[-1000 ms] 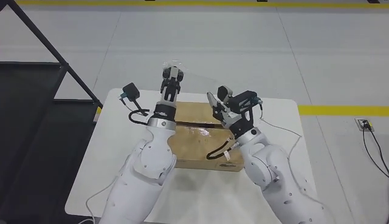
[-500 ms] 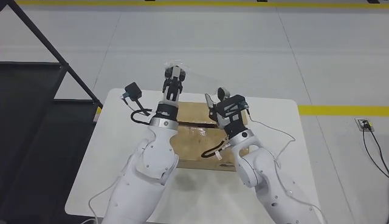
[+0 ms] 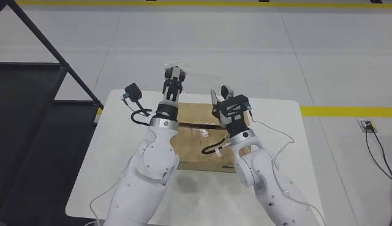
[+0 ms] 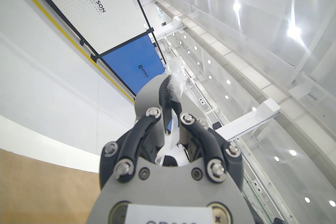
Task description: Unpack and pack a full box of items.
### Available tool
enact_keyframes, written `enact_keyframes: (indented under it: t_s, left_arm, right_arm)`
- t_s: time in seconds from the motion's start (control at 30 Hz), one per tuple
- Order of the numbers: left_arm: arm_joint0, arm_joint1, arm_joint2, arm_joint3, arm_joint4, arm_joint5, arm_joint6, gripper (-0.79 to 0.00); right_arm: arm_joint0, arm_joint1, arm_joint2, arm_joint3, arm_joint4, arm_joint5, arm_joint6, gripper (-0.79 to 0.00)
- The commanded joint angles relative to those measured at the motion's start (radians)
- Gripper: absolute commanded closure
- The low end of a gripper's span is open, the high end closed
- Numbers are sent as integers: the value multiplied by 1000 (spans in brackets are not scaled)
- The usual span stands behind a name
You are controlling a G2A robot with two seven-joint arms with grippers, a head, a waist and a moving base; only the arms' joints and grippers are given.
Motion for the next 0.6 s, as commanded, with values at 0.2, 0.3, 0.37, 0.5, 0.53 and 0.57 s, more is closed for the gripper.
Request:
enact_keyframes:
  t_s: [0.2,0.3,0.37,0.5,0.53,0.57]
  left_arm:
    - [3,-8,-10,1,6,1,-3,0]
    - [3,-11,-15,4,10,1,-6,0]
    - [4,-13,-19,5,10,3,-6,0]
    - [7,-16,-25,6,13,3,-8,0]
    - [8,-17,-27,6,15,3,-9,0]
    - [8,-17,-29,6,16,3,-10,0]
  right_arm:
    - [-4,-8,11,3,-19,-13,-6,-132]
    - [-8,-11,16,1,-24,-21,-6,0]
    - [-10,-12,21,-1,-21,-32,-5,0]
    - [-18,-15,37,-8,29,-72,3,0]
    - [-20,-16,43,-9,50,-82,4,0]
    - [-22,-17,52,-12,77,-88,8,0]
